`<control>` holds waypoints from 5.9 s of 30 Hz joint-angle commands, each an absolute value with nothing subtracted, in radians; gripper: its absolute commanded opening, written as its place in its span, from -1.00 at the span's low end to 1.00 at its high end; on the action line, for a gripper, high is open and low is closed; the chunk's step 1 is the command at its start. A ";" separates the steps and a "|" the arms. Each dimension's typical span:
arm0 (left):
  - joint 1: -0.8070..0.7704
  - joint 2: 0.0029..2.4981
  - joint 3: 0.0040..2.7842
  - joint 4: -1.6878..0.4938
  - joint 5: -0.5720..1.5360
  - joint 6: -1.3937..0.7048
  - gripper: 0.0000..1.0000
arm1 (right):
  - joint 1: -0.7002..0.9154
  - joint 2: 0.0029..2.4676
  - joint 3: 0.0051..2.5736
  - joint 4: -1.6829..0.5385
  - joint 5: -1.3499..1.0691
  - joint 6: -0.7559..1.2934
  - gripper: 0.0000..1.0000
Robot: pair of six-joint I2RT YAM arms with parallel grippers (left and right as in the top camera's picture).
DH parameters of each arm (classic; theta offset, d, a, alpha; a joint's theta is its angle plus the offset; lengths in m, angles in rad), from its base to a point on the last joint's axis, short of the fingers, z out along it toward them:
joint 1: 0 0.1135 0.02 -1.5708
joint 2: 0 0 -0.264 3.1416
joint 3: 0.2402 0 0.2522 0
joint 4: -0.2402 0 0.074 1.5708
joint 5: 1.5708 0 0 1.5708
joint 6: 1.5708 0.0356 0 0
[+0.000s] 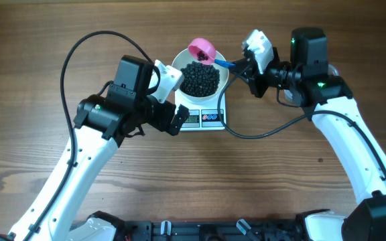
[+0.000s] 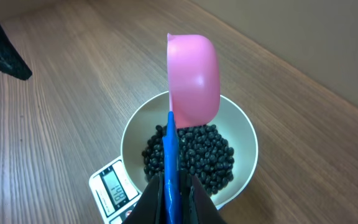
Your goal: Scoop item into bowl and weigh 150g on scale
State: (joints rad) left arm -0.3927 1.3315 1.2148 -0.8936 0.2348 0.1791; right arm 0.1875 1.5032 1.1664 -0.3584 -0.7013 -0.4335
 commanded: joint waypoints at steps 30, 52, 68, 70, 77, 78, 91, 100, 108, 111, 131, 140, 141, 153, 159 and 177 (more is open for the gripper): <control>-0.397 1.328 1.231 -0.892 0.250 0.195 1.00 | 0.193 1.489 1.172 -0.348 -0.696 -0.235 -0.91; -0.397 1.328 1.231 -0.892 0.250 0.195 1.00 | 0.193 1.489 1.172 -0.349 -0.696 -0.236 -0.91; -0.397 1.328 1.231 -0.892 0.250 0.195 1.00 | 0.193 1.491 1.172 -0.348 -0.696 -0.237 -0.91; -0.397 1.328 1.231 -0.892 0.250 0.195 1.00 | 0.193 1.491 1.172 -0.348 -0.695 -0.237 -0.91; -0.397 1.328 1.231 -0.892 0.250 0.195 1.00 | 0.193 1.493 1.172 -0.348 -0.696 -0.237 -0.91; -0.397 1.328 1.231 -0.892 0.250 0.195 1.00 | 0.193 1.494 1.172 -0.348 -0.696 -0.242 -0.91; -0.397 1.328 1.231 -0.892 0.250 0.195 1.00 | 0.193 1.499 1.172 -0.341 -0.696 -0.262 -0.91; -0.397 1.328 1.231 -0.892 0.250 0.195 1.00 | 0.193 1.500 1.172 -0.315 -0.696 -0.263 -0.91; -0.397 1.328 1.231 -0.892 0.250 0.195 1.00 | 0.193 1.500 1.172 -0.302 -0.696 -0.318 -0.91; -0.397 1.328 1.231 -0.892 0.250 0.195 1.00 | 0.193 1.500 1.172 -0.299 -0.696 -0.318 -0.91; -0.397 1.328 1.231 -0.892 0.250 0.195 1.00 | 0.194 1.506 1.172 -0.299 -0.696 -0.450 -0.91; -0.397 1.328 1.231 -0.892 0.250 0.195 1.00 | 0.194 1.539 1.172 -0.299 -0.697 -0.516 -0.91; -0.397 1.328 1.231 -0.892 0.250 0.195 1.00 | 0.194 1.539 1.172 -0.299 -0.697 -0.516 -0.91; -0.397 1.328 1.231 -0.892 0.250 0.195 1.00 | 0.193 1.539 1.172 -0.287 -0.681 -0.489 -0.91; -0.397 1.328 1.231 -0.892 0.250 0.195 1.00 | 0.193 1.539 1.172 -0.279 -0.683 -0.441 -0.91; -0.397 1.328 1.231 -0.892 0.250 0.195 1.00 | 0.194 1.539 1.172 -0.281 -0.700 -0.442 -0.92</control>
State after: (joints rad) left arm -0.3927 1.3315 1.2148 -0.8936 0.2344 0.1791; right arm 0.1875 1.5291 1.1664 -0.2806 -0.6800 -0.4503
